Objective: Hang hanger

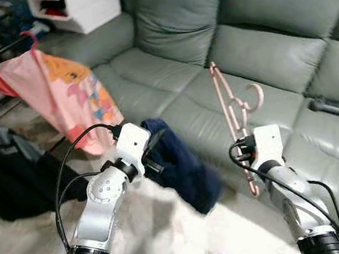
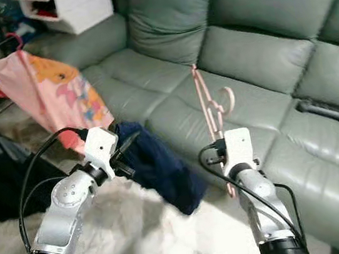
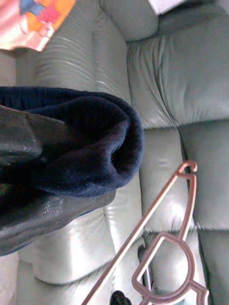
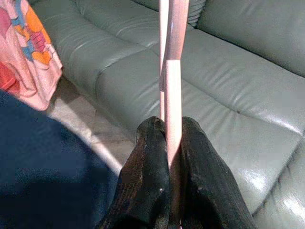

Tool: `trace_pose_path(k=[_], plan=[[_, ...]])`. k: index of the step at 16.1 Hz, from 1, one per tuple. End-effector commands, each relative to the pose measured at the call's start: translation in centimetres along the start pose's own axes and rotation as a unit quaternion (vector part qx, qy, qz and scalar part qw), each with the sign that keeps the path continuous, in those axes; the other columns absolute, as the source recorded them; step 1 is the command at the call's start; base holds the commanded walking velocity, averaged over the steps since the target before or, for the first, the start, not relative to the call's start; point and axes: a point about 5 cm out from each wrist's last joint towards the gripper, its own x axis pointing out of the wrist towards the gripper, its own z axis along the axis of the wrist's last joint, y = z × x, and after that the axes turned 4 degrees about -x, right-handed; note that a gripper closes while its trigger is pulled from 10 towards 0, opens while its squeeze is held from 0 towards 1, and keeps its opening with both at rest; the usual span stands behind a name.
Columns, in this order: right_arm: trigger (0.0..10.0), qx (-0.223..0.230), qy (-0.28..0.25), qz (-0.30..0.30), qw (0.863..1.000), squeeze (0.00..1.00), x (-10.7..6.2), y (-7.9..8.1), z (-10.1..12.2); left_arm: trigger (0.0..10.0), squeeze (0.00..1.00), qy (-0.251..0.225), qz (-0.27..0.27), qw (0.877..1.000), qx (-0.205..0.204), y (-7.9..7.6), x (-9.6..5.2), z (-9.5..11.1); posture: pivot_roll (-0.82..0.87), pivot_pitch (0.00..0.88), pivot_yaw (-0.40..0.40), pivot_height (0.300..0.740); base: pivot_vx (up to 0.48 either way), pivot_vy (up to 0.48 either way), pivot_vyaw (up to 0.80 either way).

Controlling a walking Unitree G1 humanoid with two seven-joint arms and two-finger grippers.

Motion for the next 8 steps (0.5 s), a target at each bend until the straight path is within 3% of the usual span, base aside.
trace_pose_path(k=[1, 8], plan=[[10.0, -0.003, -0.017, 0.003, 1.0, 0.0, 0.19, 0.38, 0.77, 10.0, 0.0, -0.01, 0.005, 1.0, 0.004, 0.42, -0.1, 0.4, -0.02, 0.049, 0.025, 0.74, 0.334, 0.0, 0.0], [10.0, -0.009, -0.018, 0.008, 1.0, 0.0, 0.47, 0.44, 0.94, 10.0, 0.0, -0.01, 0.001, 1.0, 0.001, 0.26, -0.13, 0.26, -0.01, 0.041, 0.018, 0.74, 0.333, 0.0, 0.0]])
